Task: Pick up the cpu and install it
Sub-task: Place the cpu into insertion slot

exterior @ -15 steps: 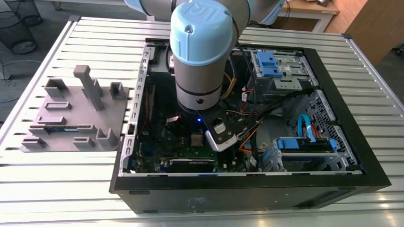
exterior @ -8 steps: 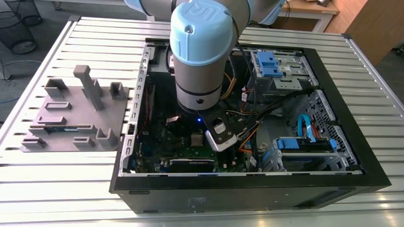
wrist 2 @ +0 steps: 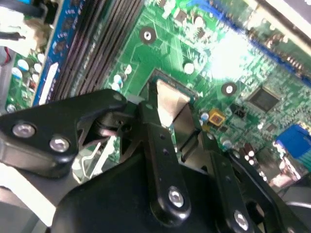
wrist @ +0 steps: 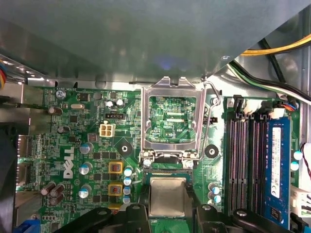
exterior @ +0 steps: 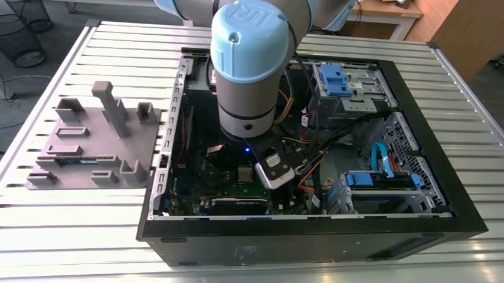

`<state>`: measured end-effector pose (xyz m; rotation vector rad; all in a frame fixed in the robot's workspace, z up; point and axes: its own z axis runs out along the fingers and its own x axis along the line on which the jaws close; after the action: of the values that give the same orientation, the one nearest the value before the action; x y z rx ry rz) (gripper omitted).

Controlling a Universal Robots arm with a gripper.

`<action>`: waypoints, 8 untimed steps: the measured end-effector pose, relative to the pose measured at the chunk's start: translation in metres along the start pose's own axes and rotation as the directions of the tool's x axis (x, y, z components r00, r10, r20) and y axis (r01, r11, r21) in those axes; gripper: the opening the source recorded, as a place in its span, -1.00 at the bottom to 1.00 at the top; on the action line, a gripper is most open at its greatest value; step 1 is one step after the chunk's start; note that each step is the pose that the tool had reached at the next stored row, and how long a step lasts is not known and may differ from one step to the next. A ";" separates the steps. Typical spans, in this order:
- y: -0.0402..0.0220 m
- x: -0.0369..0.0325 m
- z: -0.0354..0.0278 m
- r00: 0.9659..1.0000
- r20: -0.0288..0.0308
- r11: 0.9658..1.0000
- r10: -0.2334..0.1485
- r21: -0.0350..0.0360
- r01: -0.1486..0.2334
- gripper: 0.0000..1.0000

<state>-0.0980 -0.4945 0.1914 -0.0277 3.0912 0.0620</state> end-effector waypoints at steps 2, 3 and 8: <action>0.0000 0.0001 -0.0002 1.000 0.000 1.000 0.000 0.000 0.000 -0.23; 0.0000 0.0001 -0.0002 1.000 0.000 1.000 0.000 0.000 0.000 -0.23; 0.0000 0.0001 -0.0002 1.000 0.000 1.000 0.000 0.000 0.000 -0.23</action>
<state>-0.0982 -0.4946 0.1917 -0.0277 3.0916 0.0626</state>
